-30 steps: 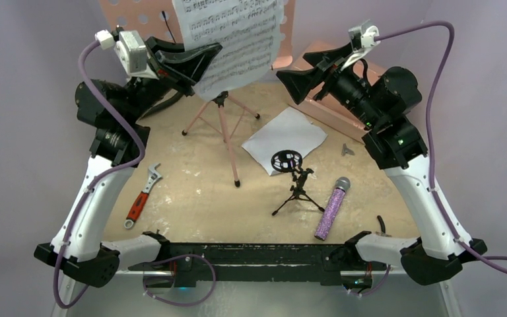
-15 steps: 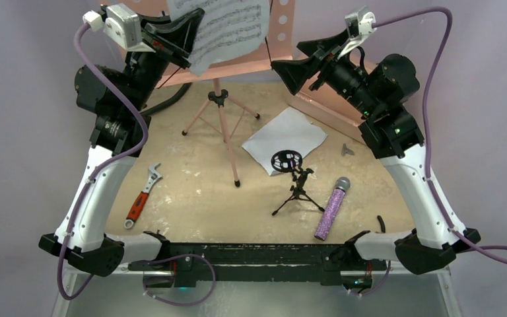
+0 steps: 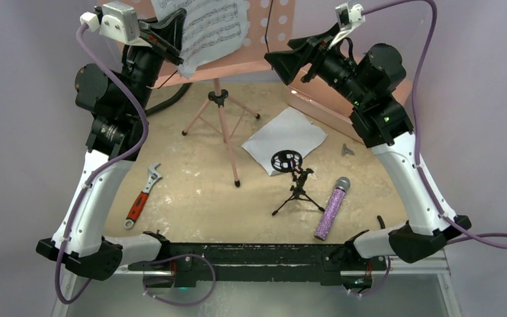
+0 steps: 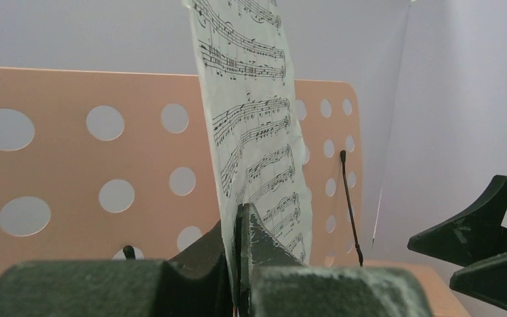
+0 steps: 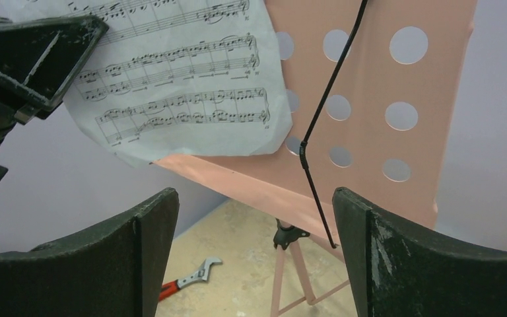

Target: Set up the instrument practice props

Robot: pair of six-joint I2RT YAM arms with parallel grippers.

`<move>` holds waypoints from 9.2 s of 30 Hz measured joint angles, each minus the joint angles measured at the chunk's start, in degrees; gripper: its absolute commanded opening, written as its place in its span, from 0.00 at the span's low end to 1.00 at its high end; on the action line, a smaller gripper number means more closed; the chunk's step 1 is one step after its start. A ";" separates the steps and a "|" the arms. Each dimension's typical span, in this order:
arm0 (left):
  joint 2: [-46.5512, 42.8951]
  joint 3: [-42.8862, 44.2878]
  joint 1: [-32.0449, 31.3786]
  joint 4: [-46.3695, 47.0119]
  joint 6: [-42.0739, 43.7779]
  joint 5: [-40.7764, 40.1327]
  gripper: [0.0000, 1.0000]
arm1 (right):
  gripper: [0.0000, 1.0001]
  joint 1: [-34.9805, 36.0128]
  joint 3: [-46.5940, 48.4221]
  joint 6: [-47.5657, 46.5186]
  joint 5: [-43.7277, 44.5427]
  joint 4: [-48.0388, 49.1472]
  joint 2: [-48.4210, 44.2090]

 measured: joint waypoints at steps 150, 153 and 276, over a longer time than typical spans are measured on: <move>7.17 -1.11 -0.76 1.77 -10.34 8.55 0.33 | 0.00 -0.04 7.78 12.24 -0.26 8.37 12.39; 5.70 -1.11 -0.76 1.22 -9.49 7.52 0.28 | 0.00 -0.04 7.72 12.28 -0.26 8.39 12.39; -27.43 -52.39 -0.76 -12.48 -2.43 27.23 0.99 | 0.98 -8.11 -37.79 4.13 12.46 0.04 -3.04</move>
